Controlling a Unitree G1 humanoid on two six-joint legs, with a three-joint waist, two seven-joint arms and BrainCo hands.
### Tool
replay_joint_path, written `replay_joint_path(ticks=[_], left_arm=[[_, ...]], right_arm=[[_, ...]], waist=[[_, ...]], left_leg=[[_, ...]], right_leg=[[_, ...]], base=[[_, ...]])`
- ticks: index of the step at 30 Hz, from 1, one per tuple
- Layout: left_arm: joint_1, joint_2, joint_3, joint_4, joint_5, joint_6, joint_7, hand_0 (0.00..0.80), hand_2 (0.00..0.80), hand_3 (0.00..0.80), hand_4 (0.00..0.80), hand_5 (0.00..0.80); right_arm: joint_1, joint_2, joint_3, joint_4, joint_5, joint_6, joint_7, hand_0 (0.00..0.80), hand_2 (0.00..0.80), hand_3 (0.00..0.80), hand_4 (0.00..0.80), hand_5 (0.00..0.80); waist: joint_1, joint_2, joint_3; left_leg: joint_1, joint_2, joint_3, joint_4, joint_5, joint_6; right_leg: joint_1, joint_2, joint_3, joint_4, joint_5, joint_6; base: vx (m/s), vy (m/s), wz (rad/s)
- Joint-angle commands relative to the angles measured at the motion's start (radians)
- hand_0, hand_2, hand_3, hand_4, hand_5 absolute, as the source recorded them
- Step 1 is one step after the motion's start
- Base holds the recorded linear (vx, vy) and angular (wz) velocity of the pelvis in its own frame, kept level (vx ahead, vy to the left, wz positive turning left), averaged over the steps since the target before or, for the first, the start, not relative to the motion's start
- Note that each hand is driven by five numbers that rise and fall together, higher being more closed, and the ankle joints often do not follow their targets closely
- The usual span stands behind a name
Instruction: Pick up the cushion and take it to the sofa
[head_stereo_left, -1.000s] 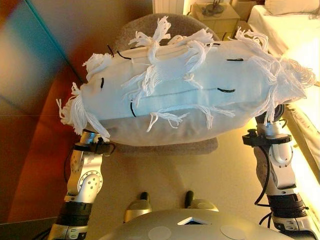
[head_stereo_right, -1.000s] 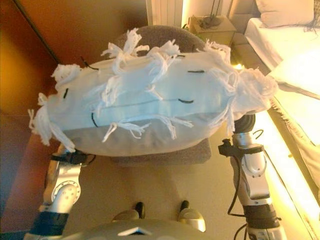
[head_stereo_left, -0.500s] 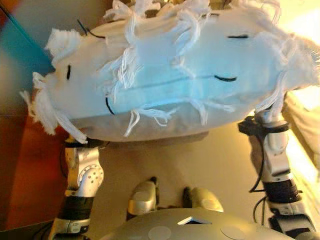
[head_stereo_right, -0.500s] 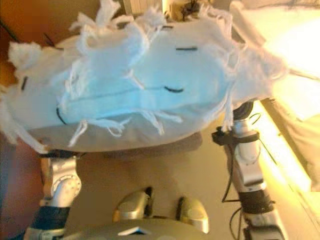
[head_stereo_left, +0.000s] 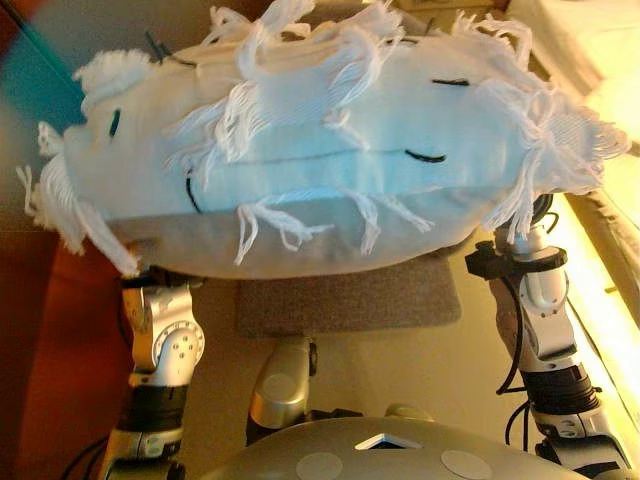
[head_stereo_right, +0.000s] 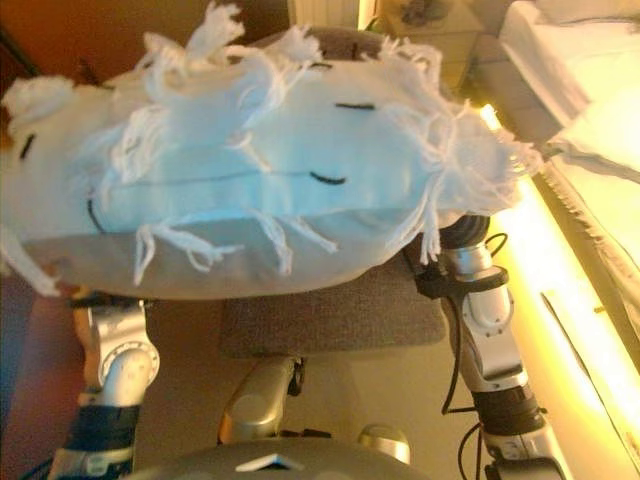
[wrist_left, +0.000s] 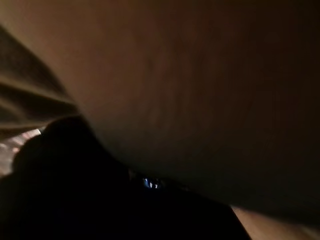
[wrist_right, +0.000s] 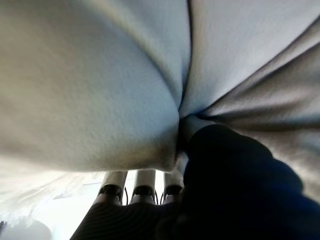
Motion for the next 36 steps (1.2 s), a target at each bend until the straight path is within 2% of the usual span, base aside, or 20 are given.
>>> replay_joint_path(ticks=[1, 3, 4, 5, 7, 10, 12, 14, 18, 24, 32, 36], left_arm=[[0.019, 0.026, -0.048, -0.148, 0.092, -0.022, -0.041, 0.800, 0.800, 0.800, 0.800, 0.800], [-0.002, 0.034, -0.060, -0.130, 0.085, -0.010, -0.045, 0.800, 0.800, 0.800, 0.800, 0.800], [-0.011, 0.040, -0.061, -0.117, 0.071, -0.005, -0.054, 0.800, 0.800, 0.800, 0.800, 0.800], [-0.015, 0.044, -0.058, -0.113, 0.059, 0.005, -0.058, 0.800, 0.800, 0.800, 0.800, 0.800], [-0.013, 0.041, -0.058, -0.103, 0.070, 0.020, -0.054, 0.800, 0.800, 0.800, 0.800, 0.800], [-0.008, 0.043, -0.077, -0.094, 0.093, 0.044, -0.019, 0.800, 0.800, 0.800, 0.800, 0.800], [-0.017, 0.037, -0.095, -0.066, 0.122, 0.085, 0.025, 0.800, 0.800, 0.800, 0.800, 0.800], [-0.025, 0.035, -0.124, -0.020, 0.151, 0.114, 0.068, 0.800, 0.800, 0.800, 0.800, 0.800], [0.013, 0.019, -0.135, 0.039, 0.196, 0.171, 0.105, 0.800, 0.800, 0.800, 0.800, 0.800], [0.017, -0.010, -0.152, 0.143, 0.243, 0.244, 0.156, 0.800, 0.800, 0.800, 0.800, 0.800], [-0.023, -0.030, -0.197, 0.259, 0.261, 0.337, 0.236, 0.800, 0.800, 0.800, 0.800, 0.800], [-0.036, -0.035, -0.226, 0.291, 0.289, 0.400, 0.241, 0.800, 0.800, 0.800, 0.800, 0.800]], right_arm=[[-0.010, 0.015, 0.057, -0.095, -0.022, -0.046, -0.009, 0.800, 0.800, 0.800, 0.800, 0.800], [0.005, 0.025, 0.063, -0.093, -0.039, -0.046, -0.023, 0.800, 0.800, 0.800, 0.800, 0.800], [0.014, 0.023, 0.058, -0.090, -0.043, -0.052, -0.025, 0.800, 0.800, 0.800, 0.800, 0.800], [0.018, 0.022, 0.053, -0.089, -0.045, -0.052, -0.030, 0.800, 0.800, 0.800, 0.800, 0.800], [0.024, 0.018, 0.040, -0.071, -0.041, -0.059, -0.037, 0.800, 0.800, 0.800, 0.800, 0.800], [0.008, 0.012, 0.037, -0.031, 0.000, -0.046, -0.040, 0.800, 0.800, 0.800, 0.800, 0.800], [-0.031, 0.020, 0.042, 0.040, 0.020, -0.003, -0.044, 0.800, 0.800, 0.800, 0.800, 0.800], [-0.057, 0.030, 0.061, 0.095, 0.014, 0.041, -0.074, 0.800, 0.800, 0.800, 0.800, 0.800], [-0.043, 0.051, 0.090, 0.151, 0.042, 0.133, -0.085, 0.800, 0.800, 0.800, 0.800, 0.800], [-0.007, 0.097, 0.143, 0.242, 0.029, 0.252, -0.109, 0.800, 0.800, 0.800, 0.800, 0.800], [-0.040, 0.126, 0.178, 0.352, 0.053, 0.369, -0.173, 0.800, 0.800, 0.800, 0.800, 0.800], [-0.029, 0.142, 0.193, 0.370, 0.045, 0.389, -0.235, 0.800, 0.800, 0.800, 0.800, 0.800]], waist=[[0.004, 0.015, -0.184], [-0.027, 0.004, -0.180], [-0.055, -0.019, -0.168], [-0.076, -0.016, -0.159], [-0.109, 0.001, -0.144], [-0.138, 0.003, -0.116], [-0.131, 0.006, -0.122], [-0.122, -0.004, -0.137], [-0.111, -0.008, -0.164], [-0.121, 0.006, -0.180], [-0.132, 0.017, -0.186], [-0.144, 0.021, -0.186]], left_leg=[[0.014, 0.040, -0.142, -0.190, 0.143, -0.065], [0.052, 0.009, -0.159, -0.214, 0.143, -0.057], [0.090, -0.030, -0.164, -0.230, 0.128, -0.055], [0.127, -0.035, -0.178, -0.250, 0.122, -0.055], [0.198, -0.022, -0.206, -0.284, 0.108, -0.062], [0.276, -0.012, -0.237, -0.310, 0.065, -0.069], [0.298, 0.003, -0.249, -0.333, 0.058, -0.075], [0.305, 0.000, -0.261, -0.336, 0.051, -0.079], [0.320, 0.012, -0.244, -0.335, 0.027, -0.089], [0.336, 0.034, -0.207, -0.374, 0.029, -0.099], [0.351, 0.048, -0.180, -0.386, 0.023, -0.107], [0.355, 0.053, -0.167, -0.388, 0.020, -0.107]], right_leg=[[0.046, 0.118, -0.002, -0.071, 0.329, -0.004], [-0.029, 0.158, -0.020, -0.131, 0.304, -0.015], [-0.083, 0.151, -0.058, -0.203, 0.264, -0.016], [-0.143, 0.156, -0.088, -0.269, 0.251, -0.021], [-0.240, 0.156, -0.128, -0.376, 0.269, -0.036], [-0.298, 0.147, -0.139, -0.460, 0.320, -0.027], [-0.274, 0.152, -0.137, -0.490, 0.298, -0.027], [-0.231, 0.152, -0.139, -0.568, 0.307, -0.029], [-0.181, 0.150, -0.147, -0.646, 0.320, -0.036], [-0.156, 0.151, -0.150, -0.693, 0.323, -0.041], [-0.152, 0.147, -0.160, -0.693, 0.312, -0.039], [-0.154, 0.149, -0.155, -0.693, 0.310, -0.039]], base=[[0.427, 0.157, 0.12], [0.470, 0.111, 0.13], [0.493, 0.068, 0.08], [0.435, 0.035, 0.08], [0.321, -0.023, 0.31], [0.211, -0.081, 0.90], [0.190, -0.090, 0.58], [0.202, -0.114, 0.19], [0.176, -0.071, 0.26], [0.115, -0.031, -0.01], [0.071, -0.007, -0.03], [0.034, -0.003, 0.00]])
